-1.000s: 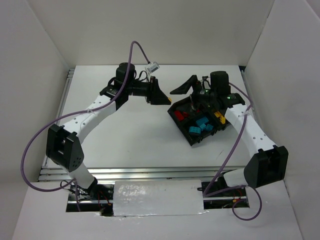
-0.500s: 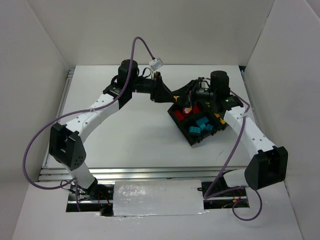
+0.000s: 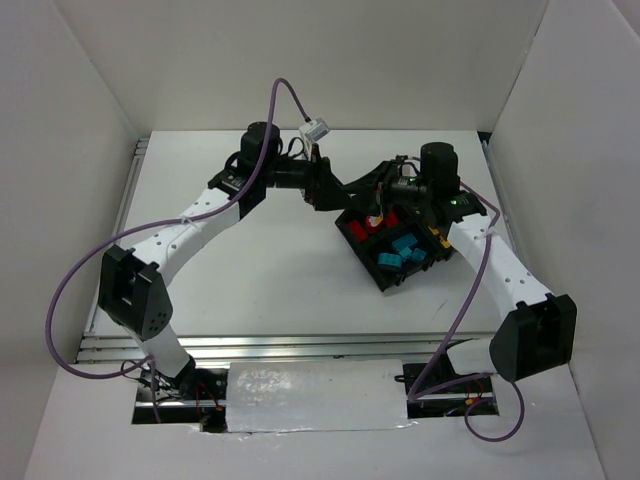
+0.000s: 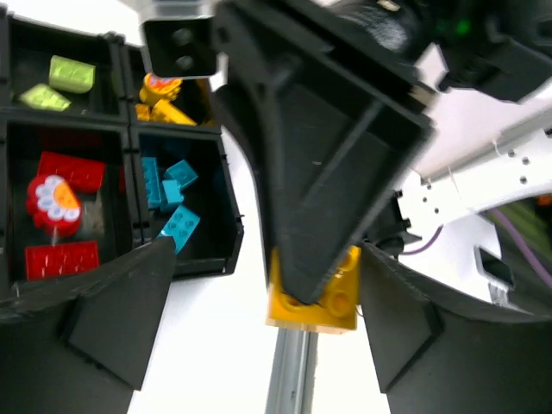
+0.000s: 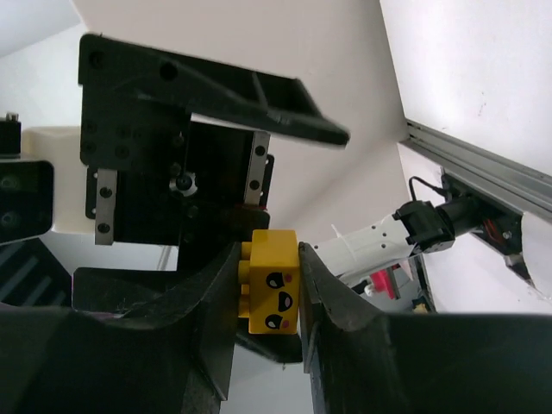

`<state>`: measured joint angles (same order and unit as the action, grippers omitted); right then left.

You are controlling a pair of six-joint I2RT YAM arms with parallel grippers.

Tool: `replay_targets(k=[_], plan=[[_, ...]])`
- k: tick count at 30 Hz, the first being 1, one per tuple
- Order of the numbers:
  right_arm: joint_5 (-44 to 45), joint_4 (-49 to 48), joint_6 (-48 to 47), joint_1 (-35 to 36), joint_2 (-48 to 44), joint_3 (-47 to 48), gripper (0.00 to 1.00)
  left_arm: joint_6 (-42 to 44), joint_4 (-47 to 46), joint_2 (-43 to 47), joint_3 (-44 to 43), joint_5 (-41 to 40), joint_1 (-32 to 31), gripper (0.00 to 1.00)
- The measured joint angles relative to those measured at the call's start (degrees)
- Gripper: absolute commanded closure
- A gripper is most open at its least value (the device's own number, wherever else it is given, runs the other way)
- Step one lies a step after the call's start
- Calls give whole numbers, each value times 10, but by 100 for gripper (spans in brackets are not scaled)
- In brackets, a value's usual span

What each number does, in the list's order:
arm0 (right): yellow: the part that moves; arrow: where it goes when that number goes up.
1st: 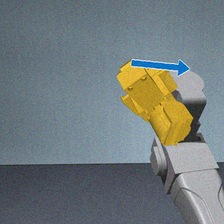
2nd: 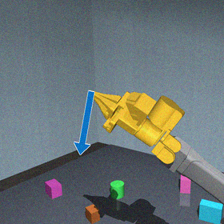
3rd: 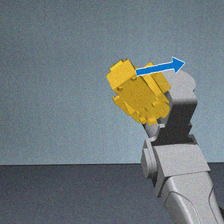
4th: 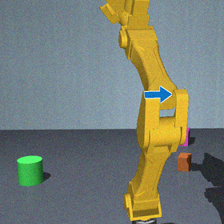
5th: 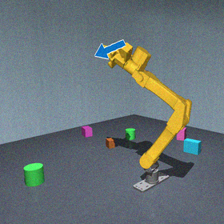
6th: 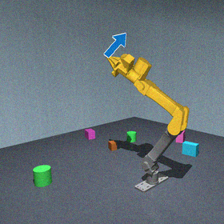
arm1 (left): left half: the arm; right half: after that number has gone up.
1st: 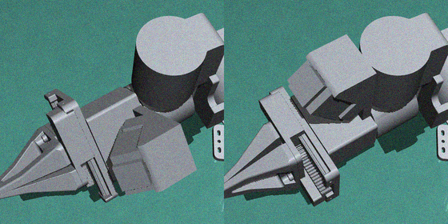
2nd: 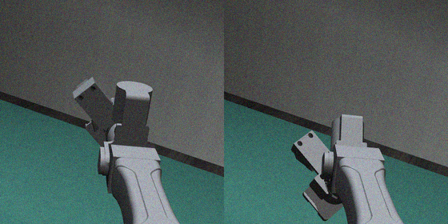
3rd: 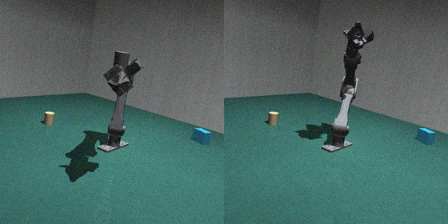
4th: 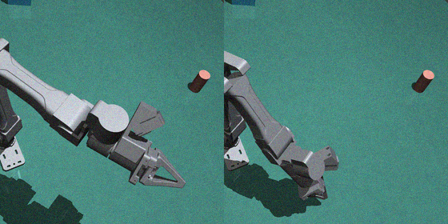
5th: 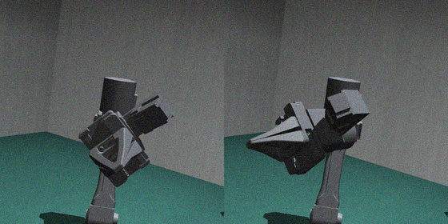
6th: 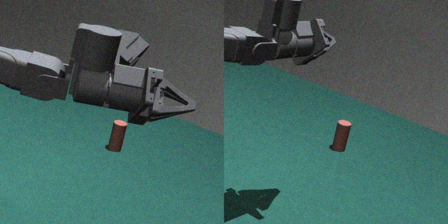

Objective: Sort the legos into containers by color

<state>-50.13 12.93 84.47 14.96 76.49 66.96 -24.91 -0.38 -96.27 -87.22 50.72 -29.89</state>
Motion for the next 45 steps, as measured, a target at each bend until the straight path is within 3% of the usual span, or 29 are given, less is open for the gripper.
replay_targets(k=[10,16,21,29,32,34,36,45], plan=[[34,25,-45,-12,0,0,100,8,57,0,-8,-73,-7,0],[105,117,-133,-97,-3,0,100,21,129,2,-32,-190,2,1],[225,188,-210,-179,-4,-1,100,17,176,13,-26,-266,32,1],[483,276,-309,-228,-1,-1,93,-23,307,35,-20,-423,96,0],[534,294,-333,-248,18,13,82,-24,347,44,-10,-453,121,1],[556,295,-342,-255,35,22,66,-24,364,48,-5,-464,130,1],[570,294,-346,-255,48,25,39,-24,378,49,-1,-468,134,0],[567,282,-365,-255,83,25,19,-24,400,49,-1,-471,136,1]])
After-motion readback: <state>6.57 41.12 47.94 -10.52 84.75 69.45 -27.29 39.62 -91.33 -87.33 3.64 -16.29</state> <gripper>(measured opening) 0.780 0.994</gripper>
